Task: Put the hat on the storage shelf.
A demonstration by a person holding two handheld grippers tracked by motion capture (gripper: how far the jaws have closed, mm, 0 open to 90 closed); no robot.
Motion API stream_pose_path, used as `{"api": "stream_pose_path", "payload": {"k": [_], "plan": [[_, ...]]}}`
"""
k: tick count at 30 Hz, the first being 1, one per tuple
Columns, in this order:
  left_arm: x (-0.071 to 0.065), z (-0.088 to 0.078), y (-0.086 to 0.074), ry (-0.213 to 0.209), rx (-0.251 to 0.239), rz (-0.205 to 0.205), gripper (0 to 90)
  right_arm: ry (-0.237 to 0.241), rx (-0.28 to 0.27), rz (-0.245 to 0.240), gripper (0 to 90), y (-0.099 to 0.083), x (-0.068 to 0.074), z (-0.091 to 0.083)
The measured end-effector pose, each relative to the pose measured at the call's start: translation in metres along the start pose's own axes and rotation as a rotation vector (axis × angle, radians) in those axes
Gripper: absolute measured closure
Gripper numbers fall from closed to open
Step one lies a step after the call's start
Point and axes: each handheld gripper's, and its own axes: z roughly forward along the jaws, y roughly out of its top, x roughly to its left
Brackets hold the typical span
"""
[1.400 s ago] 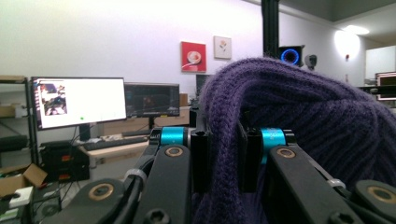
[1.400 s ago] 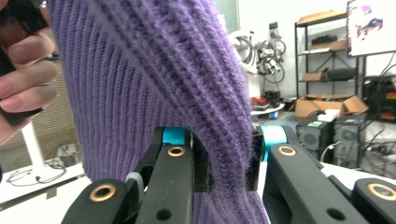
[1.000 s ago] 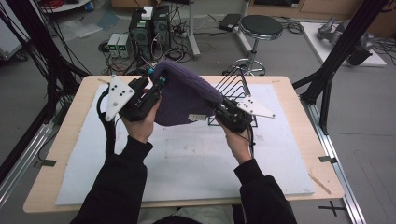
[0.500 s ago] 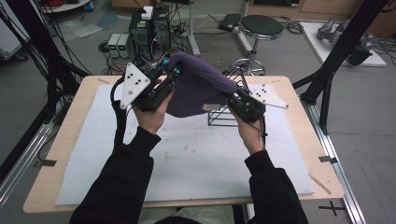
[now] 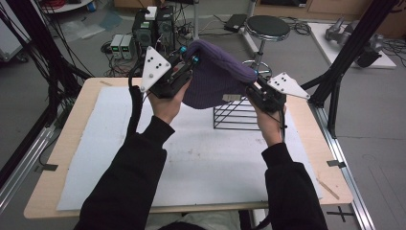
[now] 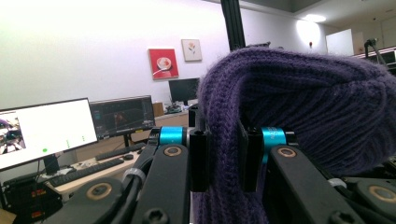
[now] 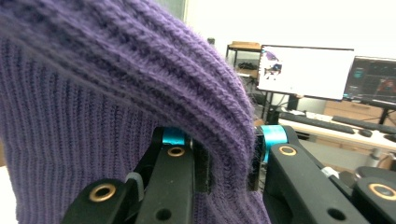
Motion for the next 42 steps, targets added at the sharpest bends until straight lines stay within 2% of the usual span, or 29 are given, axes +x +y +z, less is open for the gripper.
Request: {"api": "stream_pose_path", "payload": {"k": [3, 7, 10, 14, 16, 20, 25, 30, 36, 38, 41, 42], "plan": [[-0.002, 0.009, 0.001, -0.019, 0.004, -0.001, 78.8, -0.023, -0.003, -0.005, 79.8, 0.002, -0.008, -0.001], [-0.005, 0.021, 0.000, -0.061, 0.013, 0.034, 78.7, -0.056, -0.008, -0.004, 79.7, 0.001, -0.019, -0.004], [-0.006, 0.030, -0.001, -0.116, 0.002, 0.035, 78.5, -0.088, -0.010, 0.006, 79.7, 0.000, -0.027, -0.007], [-0.007, 0.041, -0.004, -0.128, 0.000, 0.033, 78.5, -0.113, -0.010, -0.002, 79.7, 0.000, -0.036, -0.010], [-0.008, 0.046, -0.005, -0.123, -0.001, 0.050, 78.6, -0.136, -0.012, -0.004, 79.6, 0.001, -0.040, -0.011], [-0.011, 0.053, -0.007, -0.120, -0.012, 0.050, 78.6, -0.161, -0.015, -0.005, 79.6, 0.002, -0.043, -0.013], [-0.012, 0.061, -0.014, -0.107, 0.008, 0.058, 78.6, -0.203, -0.004, -0.020, 79.2, 0.002, -0.048, -0.015], [-0.010, 0.066, -0.021, -0.077, 0.030, 0.064, 78.6, -0.220, 0.019, -0.022, 79.3, -0.001, -0.050, -0.012], [-0.010, 0.070, -0.014, -0.068, -0.009, 0.084, 78.6, -0.246, -0.028, -0.028, 79.2, 0.002, -0.049, -0.007], [-0.011, 0.072, -0.014, -0.062, -0.013, 0.075, 78.6, -0.262, -0.038, -0.031, 79.2, 0.003, -0.048, -0.006], [-0.014, 0.076, -0.022, -0.051, 0.017, 0.101, 78.7, -0.270, 0.003, -0.035, 79.1, 0.000, -0.048, -0.003], [-0.014, 0.076, -0.025, -0.049, 0.020, 0.097, 78.6, -0.272, 0.022, -0.041, 79.0, -0.003, -0.049, -0.002]]}}
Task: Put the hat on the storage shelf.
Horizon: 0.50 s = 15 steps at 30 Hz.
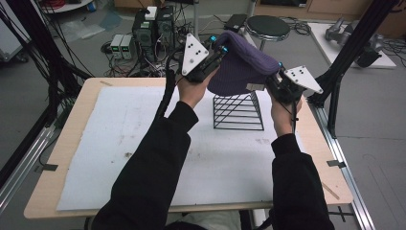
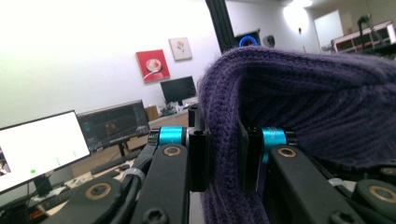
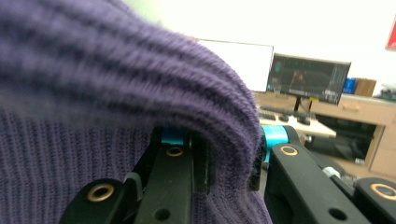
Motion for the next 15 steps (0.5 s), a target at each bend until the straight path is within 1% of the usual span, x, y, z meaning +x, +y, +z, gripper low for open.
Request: {"api": "stream_pose_path", "payload": {"k": [2, 3, 5, 6, 8, 11, 13, 14, 15], "plan": [[-0.001, 0.002, -0.008, -0.003, 0.006, -0.014, 78.7, 0.000, 0.022, 0.014, 79.0, -0.004, -0.001, 0.000], [-0.001, 0.002, -0.011, -0.009, 0.013, -0.019, 78.7, 0.001, 0.037, 0.032, 79.0, -0.007, -0.001, 0.000], [-0.004, 0.003, -0.018, -0.024, 0.024, -0.024, 78.7, 0.001, 0.065, 0.055, 79.0, -0.011, -0.004, -0.001], [-0.005, 0.003, -0.020, -0.028, 0.027, -0.024, 78.7, 0.003, 0.064, 0.066, 79.0, -0.014, -0.006, -0.003], [-0.007, 0.003, -0.024, -0.038, 0.029, -0.032, 78.7, 0.014, 0.082, 0.094, 78.9, -0.018, -0.009, -0.005], [-0.011, 0.004, -0.027, -0.045, 0.037, -0.031, 78.6, 0.022, 0.096, 0.101, 78.9, -0.024, -0.012, -0.010], [-0.013, 0.004, -0.029, -0.052, 0.041, -0.045, 78.6, 0.028, 0.104, 0.119, 78.8, -0.027, -0.012, -0.012], [-0.014, 0.004, -0.030, -0.051, 0.043, -0.055, 78.6, 0.035, 0.108, 0.117, 78.6, -0.029, -0.014, -0.013], [-0.014, 0.003, -0.031, -0.052, 0.050, -0.052, 78.6, 0.040, 0.116, 0.125, 78.5, -0.031, -0.014, -0.013]]}}
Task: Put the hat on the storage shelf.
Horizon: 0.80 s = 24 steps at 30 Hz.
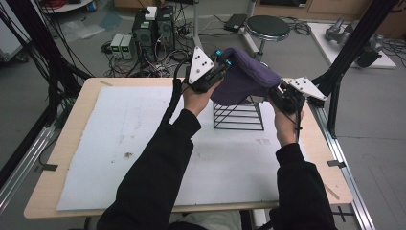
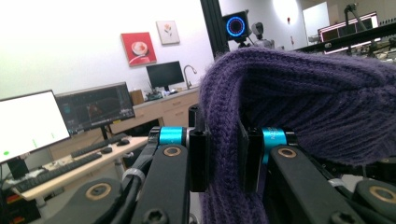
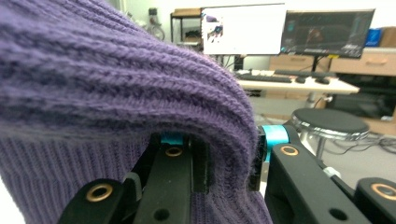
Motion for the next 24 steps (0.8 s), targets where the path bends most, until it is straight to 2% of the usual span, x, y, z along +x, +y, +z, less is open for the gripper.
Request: {"api": "stream_pose_path", "payload": {"k": [5, 7, 9, 13, 21, 24], "plan": [[-0.001, -0.002, -0.007, 0.006, 0.030, -0.015, 78.6, 0.040, 0.045, 0.018, 78.5, -0.009, -0.002, 0.000], [-0.001, -0.002, -0.010, 0.003, 0.048, -0.029, 78.6, 0.048, 0.067, 0.009, 78.5, -0.012, -0.002, 0.001], [-0.002, -0.003, -0.014, 0.009, 0.071, -0.025, 78.7, 0.057, 0.098, -0.002, 78.4, -0.015, -0.002, 0.002], [-0.005, -0.004, -0.024, 0.020, 0.097, -0.021, 78.6, 0.058, 0.150, -0.002, 78.1, -0.022, -0.001, 0.005], [-0.009, -0.006, -0.046, 0.019, 0.121, -0.066, 77.5, 0.034, 0.197, -0.012, 77.9, -0.034, -0.002, 0.007], [-0.010, -0.007, -0.052, 0.019, 0.125, -0.094, 77.3, 0.029, 0.208, -0.005, 77.8, -0.036, -0.004, 0.007]]}}
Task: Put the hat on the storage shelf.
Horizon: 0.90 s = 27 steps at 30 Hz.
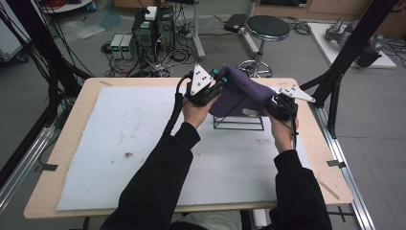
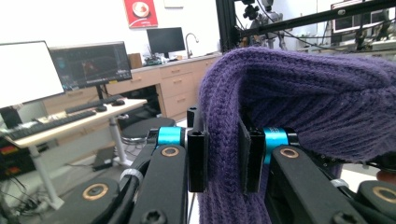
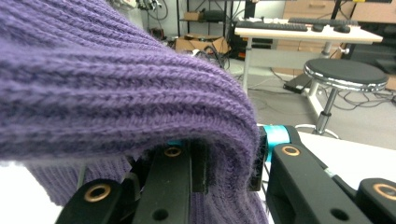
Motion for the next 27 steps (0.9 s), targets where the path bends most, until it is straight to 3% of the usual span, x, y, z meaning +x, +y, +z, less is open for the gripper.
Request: {"api": "stream_pose_path", "payload": {"k": [17, 22, 27], "plan": [[-0.011, -0.001, -0.029, 0.024, 0.102, -0.034, 77.2, 0.020, 0.144, 0.024, 77.3, -0.015, -0.007, 0.009], [-0.014, -0.004, -0.034, 0.041, 0.108, -0.074, 76.9, 0.034, 0.160, 0.037, 76.7, -0.019, -0.008, 0.012], [-0.018, -0.003, -0.040, 0.036, 0.132, -0.066, 76.9, 0.031, 0.166, 0.056, 76.7, -0.029, -0.010, 0.013]]}}
